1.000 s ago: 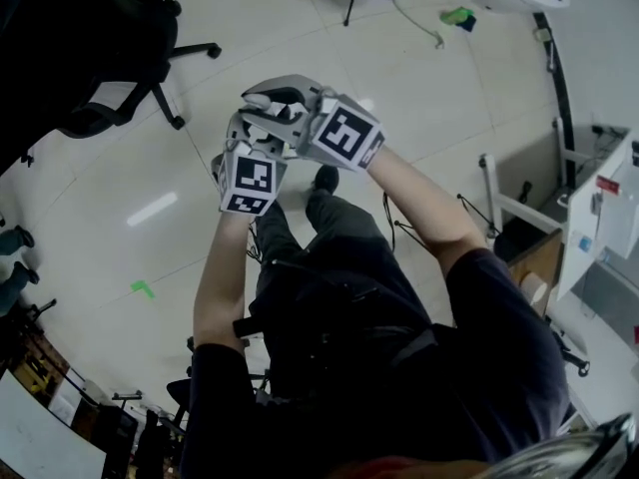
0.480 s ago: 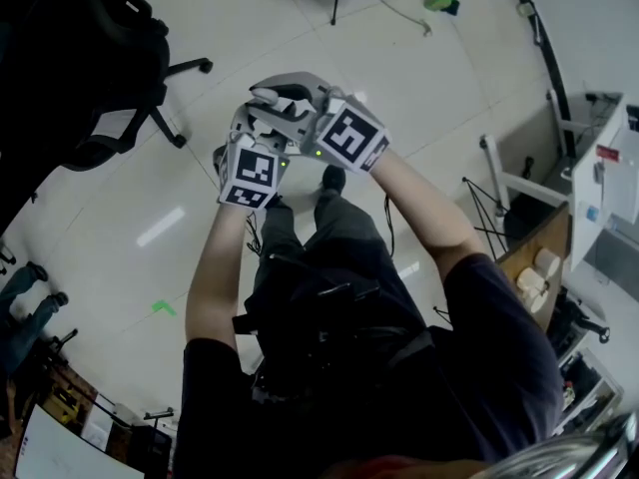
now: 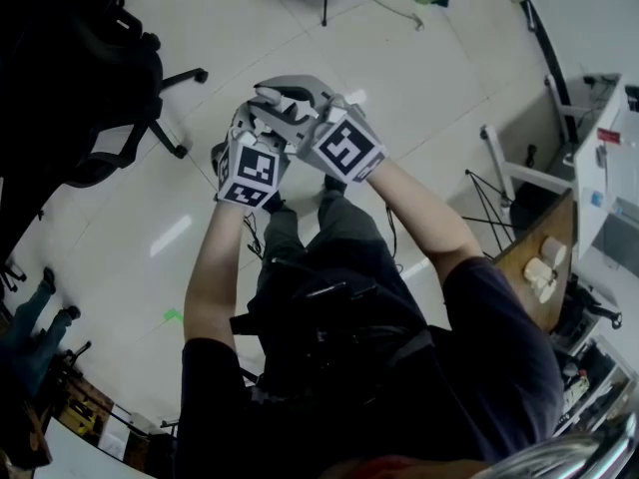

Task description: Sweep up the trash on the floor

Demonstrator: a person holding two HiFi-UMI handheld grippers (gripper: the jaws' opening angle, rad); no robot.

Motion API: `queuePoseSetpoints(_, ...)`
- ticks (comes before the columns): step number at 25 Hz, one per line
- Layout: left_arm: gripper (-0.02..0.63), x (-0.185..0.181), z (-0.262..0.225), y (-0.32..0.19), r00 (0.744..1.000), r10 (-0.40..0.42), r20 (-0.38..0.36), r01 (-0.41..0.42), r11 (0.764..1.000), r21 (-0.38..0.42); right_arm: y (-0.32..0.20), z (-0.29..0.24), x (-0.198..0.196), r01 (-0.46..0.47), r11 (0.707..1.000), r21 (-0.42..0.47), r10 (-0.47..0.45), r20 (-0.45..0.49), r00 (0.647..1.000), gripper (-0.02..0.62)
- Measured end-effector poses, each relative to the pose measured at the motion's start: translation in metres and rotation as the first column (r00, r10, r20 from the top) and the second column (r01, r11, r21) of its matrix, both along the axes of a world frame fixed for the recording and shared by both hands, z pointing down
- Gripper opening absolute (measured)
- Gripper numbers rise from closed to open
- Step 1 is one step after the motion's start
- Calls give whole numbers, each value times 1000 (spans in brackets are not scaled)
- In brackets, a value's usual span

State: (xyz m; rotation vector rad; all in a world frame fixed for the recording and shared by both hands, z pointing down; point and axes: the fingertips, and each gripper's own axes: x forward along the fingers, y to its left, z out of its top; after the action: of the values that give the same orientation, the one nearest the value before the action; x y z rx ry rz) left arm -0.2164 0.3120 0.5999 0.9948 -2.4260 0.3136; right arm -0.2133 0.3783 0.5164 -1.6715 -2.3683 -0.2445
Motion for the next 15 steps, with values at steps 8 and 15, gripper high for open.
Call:
queuePoseSetpoints(8,94,-3,-3,-7,999,41,-8,-42,999,-22,-8,-4,-4,-40,999,-1,40,5,999,104)
queuePoseSetpoints(15,89,0,-5,0,998,38,-50,-38,999,4,-1,-7,-1,-19,999,-37,16,-77,997,97)
